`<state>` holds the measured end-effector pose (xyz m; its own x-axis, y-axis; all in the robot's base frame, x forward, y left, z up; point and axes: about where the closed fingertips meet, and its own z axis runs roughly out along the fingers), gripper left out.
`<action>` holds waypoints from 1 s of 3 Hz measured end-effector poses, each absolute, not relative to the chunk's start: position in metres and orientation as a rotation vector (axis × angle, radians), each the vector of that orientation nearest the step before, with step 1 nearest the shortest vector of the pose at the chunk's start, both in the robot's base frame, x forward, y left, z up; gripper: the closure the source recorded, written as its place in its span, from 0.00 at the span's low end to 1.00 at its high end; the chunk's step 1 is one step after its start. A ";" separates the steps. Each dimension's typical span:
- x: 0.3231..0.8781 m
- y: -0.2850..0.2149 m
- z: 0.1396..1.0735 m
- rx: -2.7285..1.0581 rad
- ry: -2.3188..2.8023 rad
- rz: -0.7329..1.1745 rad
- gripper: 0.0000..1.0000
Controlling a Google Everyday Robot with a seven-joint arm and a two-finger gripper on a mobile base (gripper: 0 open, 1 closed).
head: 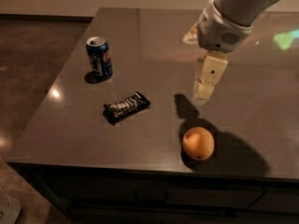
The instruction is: Pick rxbar chocolate
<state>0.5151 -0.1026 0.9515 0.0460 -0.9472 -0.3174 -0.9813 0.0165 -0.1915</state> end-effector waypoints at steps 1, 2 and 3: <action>0.525 -0.082 0.936 -2.033 1.904 0.166 0.00; 0.531 -0.058 0.918 -2.093 1.861 0.210 0.00; 0.537 -0.036 0.898 -2.148 1.831 0.247 0.00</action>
Offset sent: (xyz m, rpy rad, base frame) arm 0.0212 0.0725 -0.0579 0.0061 0.0901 0.1849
